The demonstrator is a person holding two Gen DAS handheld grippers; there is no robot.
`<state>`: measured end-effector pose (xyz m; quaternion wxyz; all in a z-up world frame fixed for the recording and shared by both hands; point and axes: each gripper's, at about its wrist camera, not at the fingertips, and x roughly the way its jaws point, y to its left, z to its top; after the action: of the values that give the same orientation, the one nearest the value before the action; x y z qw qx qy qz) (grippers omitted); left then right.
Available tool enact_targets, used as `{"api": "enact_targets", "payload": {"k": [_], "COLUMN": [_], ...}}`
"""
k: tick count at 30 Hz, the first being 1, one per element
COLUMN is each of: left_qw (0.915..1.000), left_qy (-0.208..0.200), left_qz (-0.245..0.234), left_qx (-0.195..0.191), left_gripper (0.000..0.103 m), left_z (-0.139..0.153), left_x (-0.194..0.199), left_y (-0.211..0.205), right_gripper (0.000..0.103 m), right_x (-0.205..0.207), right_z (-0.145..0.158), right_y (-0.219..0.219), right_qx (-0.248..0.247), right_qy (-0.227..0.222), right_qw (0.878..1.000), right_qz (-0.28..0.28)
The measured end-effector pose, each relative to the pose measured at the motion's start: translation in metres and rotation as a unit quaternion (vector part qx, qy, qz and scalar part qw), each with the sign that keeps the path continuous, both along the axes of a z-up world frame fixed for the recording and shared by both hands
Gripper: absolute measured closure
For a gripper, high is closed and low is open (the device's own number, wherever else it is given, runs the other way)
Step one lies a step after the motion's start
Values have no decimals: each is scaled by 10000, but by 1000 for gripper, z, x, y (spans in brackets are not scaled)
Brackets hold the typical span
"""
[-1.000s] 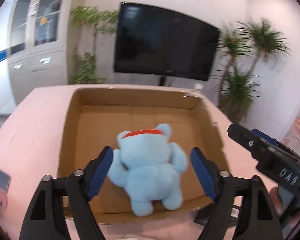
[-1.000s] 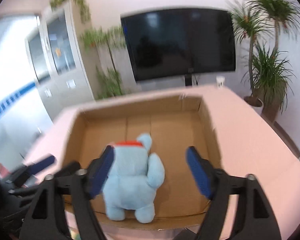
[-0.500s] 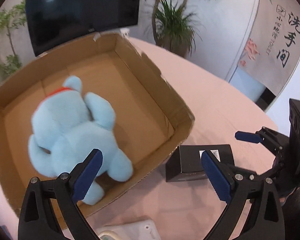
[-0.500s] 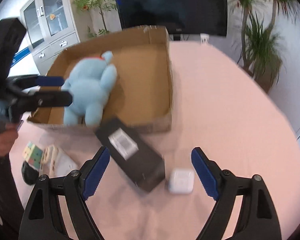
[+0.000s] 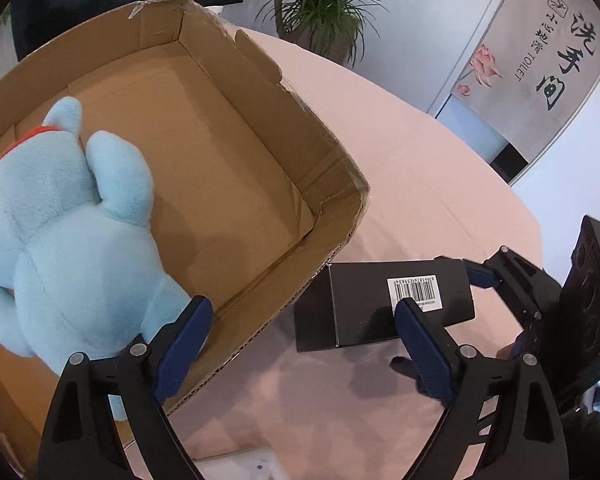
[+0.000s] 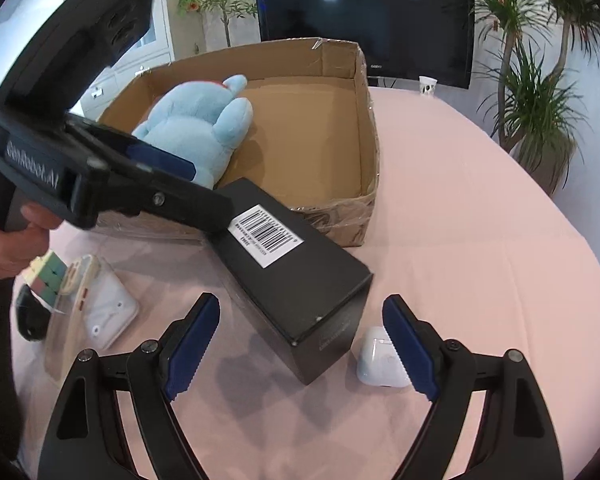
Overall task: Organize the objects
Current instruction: 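Grasp the black charger box with the left gripper, then carry the black charger box with the left gripper and release it into the box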
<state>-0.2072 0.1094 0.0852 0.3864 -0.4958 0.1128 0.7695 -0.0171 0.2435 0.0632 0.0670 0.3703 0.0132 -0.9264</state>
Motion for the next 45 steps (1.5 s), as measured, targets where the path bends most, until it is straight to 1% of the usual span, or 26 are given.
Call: {"api": "enact_targets", "payload": {"k": [1,2,3,4,5,6,7,9,13,16,18,20,22,26,29,30,31,32,33,35,36,41,44,45], "left_qw": [10000,9999,9994,9987,9979,9972,9965,9965,9965,9962,9963,9961,9956,9932,9873,9855,9828,9809,9783,9754,9728,9641,9565,9530], "left_qy": [-1,-27,-114,-225,-307,-328,-335,-305,-279,-309,-293,-195,-73,237,658,788,1011,1142,1275,1341,1345,1287,1341,1353], "left_qz": [-29,-117,-227,-331,-425,-520,-622,-650,-653,-627,-590,-576,-572,-447,-58,-12,60,132,276,444,577,1030,1363,1514], "left_qx": [26,106,229,321,390,426,454,434,437,514,543,633,742,1051,1442,1502,1546,1571,1607,1690,1796,2083,2202,2250], "left_gripper": [12,18,28,34,41,46,47,47,47,47,48,48,48,48,48,48,48,48,48,48,48,48,48,48], "left_z": [0,0,-1,-1,0,0,1,3,3,3,6,14,24,49,76,80,87,92,98,102,105,110,111,113], "left_x": [1,4,2,3,4,7,10,12,13,10,12,14,18,26,35,36,41,44,45,45,42,22,10,7], "left_y": [0,0,-1,-1,-1,-1,0,2,3,1,-3,-8,-11,-25,-41,-44,-48,-52,-59,-70,-79,-114,-132,-145], "right_gripper": [23,34,41,41,44,46,47,49,49,49,50,50,50,50,51,51,51,51,51,51,51,51,51,51], "right_x": [0,-1,-2,-2,-1,0,0,3,3,3,3,5,7,12,15,14,12,9,6,-1,-4,-25,-37,-39], "right_z": [-2,-5,-7,-7,-7,-6,-6,-6,-6,-6,-5,-1,5,30,53,60,66,72,77,83,86,98,102,103], "right_y": [-1,-3,-3,-4,-4,-4,-3,-4,-4,-7,-7,-4,-3,-9,-14,-16,-20,-25,-30,-40,-43,-67,-86,-92], "right_qx": [17,23,94,138,104,52,3,-58,-104,-20,-91,-282,-360,-256,-203,-137,-24,140,249,439,522,693,753,771], "right_qy": [6,-7,-9,9,10,-7,-22,-43,-57,-33,-59,-48,20,295,629,710,791,876,928,1020,1067,1220,1315,1344], "right_qw": [10000,10000,10000,9999,9999,10000,10000,10000,9999,10000,9999,9995,9993,9992,9978,9973,9967,9958,9950,9930,9920,9873,9838,9826], "right_qz": [31,61,-9,-42,-51,-26,11,60,-6,-53,-83,-92,-99,-43,98,135,172,231,286,394,429,741,959,1021]}}
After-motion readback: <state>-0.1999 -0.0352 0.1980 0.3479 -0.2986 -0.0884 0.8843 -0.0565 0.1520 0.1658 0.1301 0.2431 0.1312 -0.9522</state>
